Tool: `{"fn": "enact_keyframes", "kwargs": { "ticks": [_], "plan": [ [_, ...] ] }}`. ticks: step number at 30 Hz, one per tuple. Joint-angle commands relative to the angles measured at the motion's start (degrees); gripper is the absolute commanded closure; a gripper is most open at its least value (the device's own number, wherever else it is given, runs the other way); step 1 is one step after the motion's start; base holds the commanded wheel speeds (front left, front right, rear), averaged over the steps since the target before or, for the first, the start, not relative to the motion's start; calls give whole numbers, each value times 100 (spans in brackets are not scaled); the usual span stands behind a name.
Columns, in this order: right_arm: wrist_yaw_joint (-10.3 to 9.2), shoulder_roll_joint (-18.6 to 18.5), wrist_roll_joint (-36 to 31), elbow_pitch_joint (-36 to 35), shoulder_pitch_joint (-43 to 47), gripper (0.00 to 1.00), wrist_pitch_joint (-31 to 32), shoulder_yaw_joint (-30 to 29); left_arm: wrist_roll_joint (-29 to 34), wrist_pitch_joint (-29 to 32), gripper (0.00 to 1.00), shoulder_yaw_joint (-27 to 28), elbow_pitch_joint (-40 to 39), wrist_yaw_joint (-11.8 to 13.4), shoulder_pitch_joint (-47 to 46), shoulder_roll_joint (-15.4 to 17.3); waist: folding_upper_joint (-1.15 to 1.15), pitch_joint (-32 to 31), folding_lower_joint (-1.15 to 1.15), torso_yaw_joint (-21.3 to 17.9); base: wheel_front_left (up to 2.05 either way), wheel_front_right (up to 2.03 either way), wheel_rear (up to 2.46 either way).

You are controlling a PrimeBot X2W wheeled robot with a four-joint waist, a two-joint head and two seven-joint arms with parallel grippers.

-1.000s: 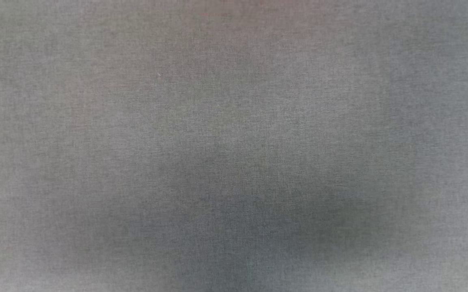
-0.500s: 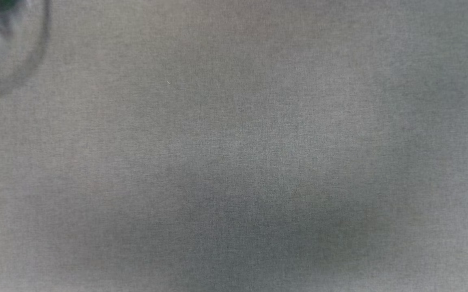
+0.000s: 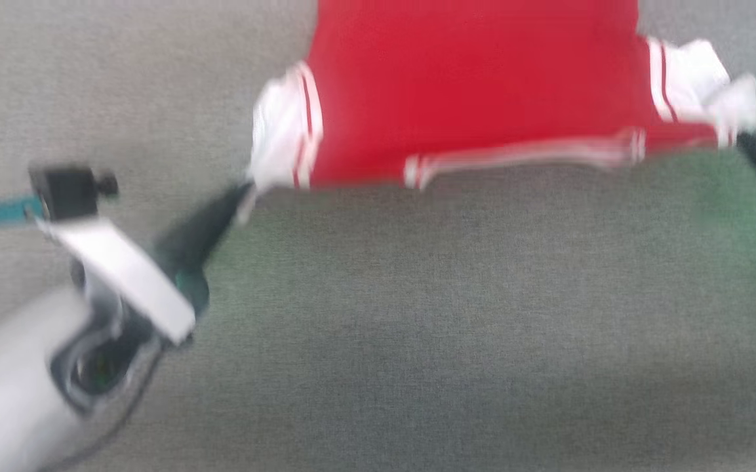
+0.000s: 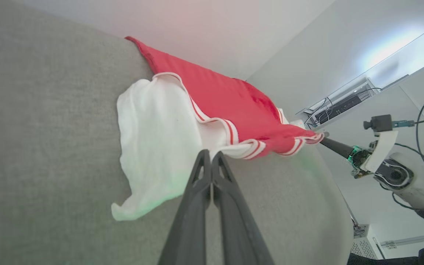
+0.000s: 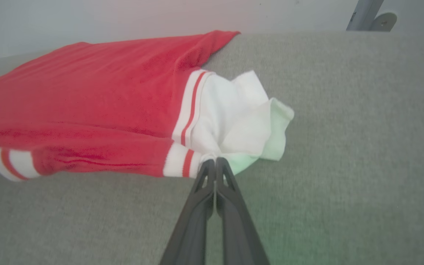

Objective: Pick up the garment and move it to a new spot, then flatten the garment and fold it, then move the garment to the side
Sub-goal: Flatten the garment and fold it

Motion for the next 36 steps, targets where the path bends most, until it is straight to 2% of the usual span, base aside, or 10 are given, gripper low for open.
{"fn": "enact_keyframes", "kwargs": {
  "ticks": [1,11,20,25,28,36],
  "plan": [
    [-15,-184,123,-227,282,100,72,-116,4,-55,100,-1,-180,17,248,130,0,-95,0,24,0,0,0],
    [-15,-921,572,-1810,2580,100,580,-877,468,-150,100,-156,-1305,17,1761,818,0,-277,0,18,0,0,0],
    [-15,-1359,719,-2979,4529,100,1013,-1797,865,-155,100,0,-1697,18,2685,1239,0,-261,0,113,0,0,0],
    [-15,-1029,269,-3202,4865,100,1212,-2336,1084,-154,100,-11,-1469,17,2652,906,0,-228,0,115,0,0,0],
    [-14,-754,-302,-3186,4781,100,1630,-2395,1229,-77,100,-141,-1179,17,2473,651,0,-210,0,110,0,0,0],
    [-13,308,-1643,-2884,4397,100,2565,-2308,1365,8,100,-547,-292,17,2139,45,0,-55,0,84,0,0,0]
  ]
}}
